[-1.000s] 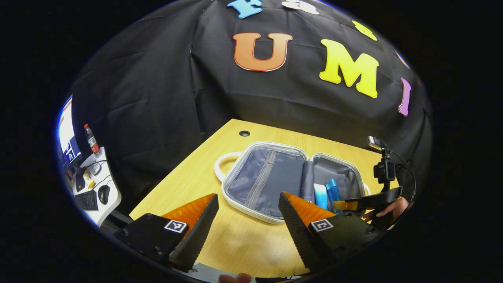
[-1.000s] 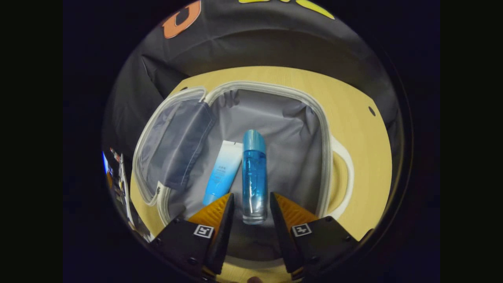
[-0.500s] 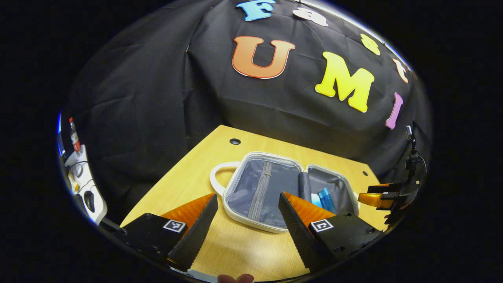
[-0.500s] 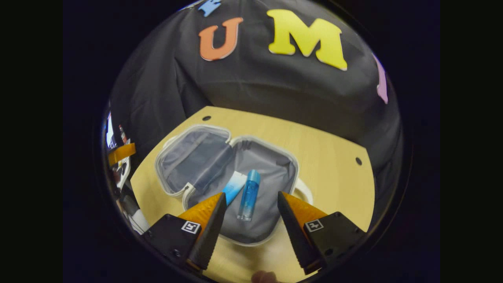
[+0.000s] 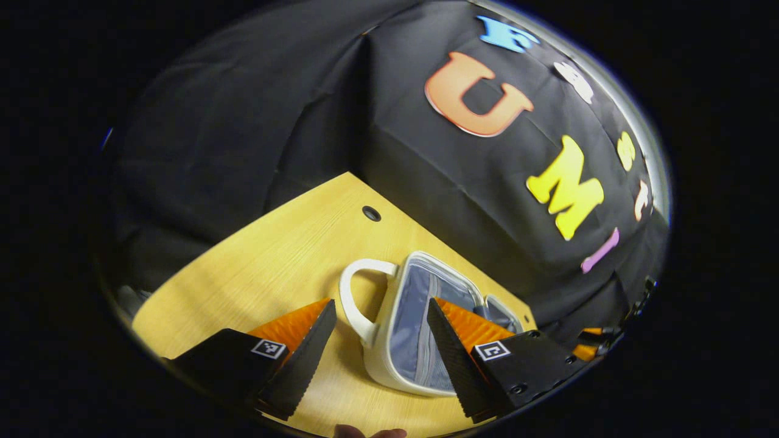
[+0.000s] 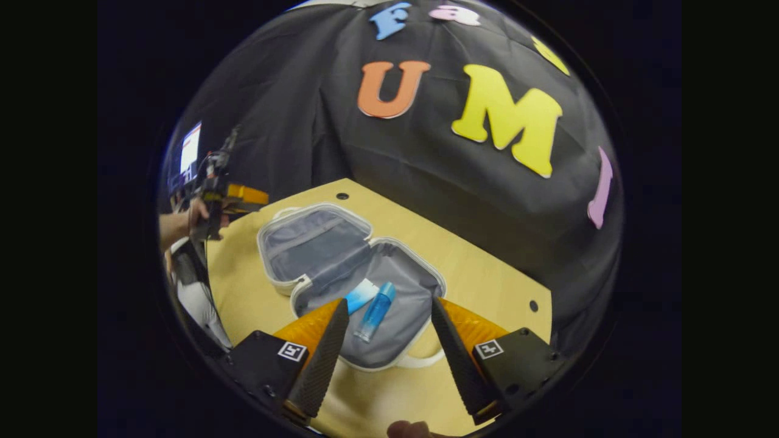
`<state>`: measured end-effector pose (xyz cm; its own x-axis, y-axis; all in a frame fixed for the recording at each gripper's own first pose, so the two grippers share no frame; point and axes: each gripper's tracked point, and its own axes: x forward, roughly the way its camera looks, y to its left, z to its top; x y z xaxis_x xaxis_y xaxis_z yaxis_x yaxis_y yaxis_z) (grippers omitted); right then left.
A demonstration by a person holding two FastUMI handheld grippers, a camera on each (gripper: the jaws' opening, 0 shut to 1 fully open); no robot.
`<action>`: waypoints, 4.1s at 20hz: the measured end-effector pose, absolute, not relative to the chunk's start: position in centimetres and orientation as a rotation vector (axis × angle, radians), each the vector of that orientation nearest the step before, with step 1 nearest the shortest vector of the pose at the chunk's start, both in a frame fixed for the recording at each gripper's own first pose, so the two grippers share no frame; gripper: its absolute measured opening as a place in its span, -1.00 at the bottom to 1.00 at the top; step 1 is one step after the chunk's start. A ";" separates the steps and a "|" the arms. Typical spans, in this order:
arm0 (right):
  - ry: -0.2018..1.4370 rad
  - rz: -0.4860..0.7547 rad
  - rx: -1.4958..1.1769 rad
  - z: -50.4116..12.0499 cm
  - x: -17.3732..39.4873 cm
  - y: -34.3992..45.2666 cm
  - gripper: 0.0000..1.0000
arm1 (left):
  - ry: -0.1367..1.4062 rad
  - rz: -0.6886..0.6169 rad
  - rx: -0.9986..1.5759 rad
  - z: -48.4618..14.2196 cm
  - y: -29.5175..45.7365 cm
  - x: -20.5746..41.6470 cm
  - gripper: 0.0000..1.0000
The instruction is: First open the suitcase, pack the skin care products into it, and then close the suitcase.
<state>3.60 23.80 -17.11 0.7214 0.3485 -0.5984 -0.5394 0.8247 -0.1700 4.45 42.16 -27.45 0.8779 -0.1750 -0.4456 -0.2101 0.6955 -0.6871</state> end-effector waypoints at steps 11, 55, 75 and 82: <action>0.644 0.515 -0.361 -15.5 4.7 25.4 0.63 | 0.608 -0.063 -1.070 -33.2 39.5 11.2 -0.02; 0.396 0.064 -0.081 -12.0 1.5 -5.9 0.63 | 0.343 -0.039 -0.081 -11.8 -0.6 13.1 -0.87; 0.491 0.024 -0.112 -13.6 1.7 -12.3 0.63 | 0.584 -0.063 0.247 -26.1 -8.6 15.7 -0.58; 0.454 0.015 -0.098 -12.1 1.7 -12.7 0.62 | 0.472 -0.067 0.208 -21.3 -10.3 14.3 0.49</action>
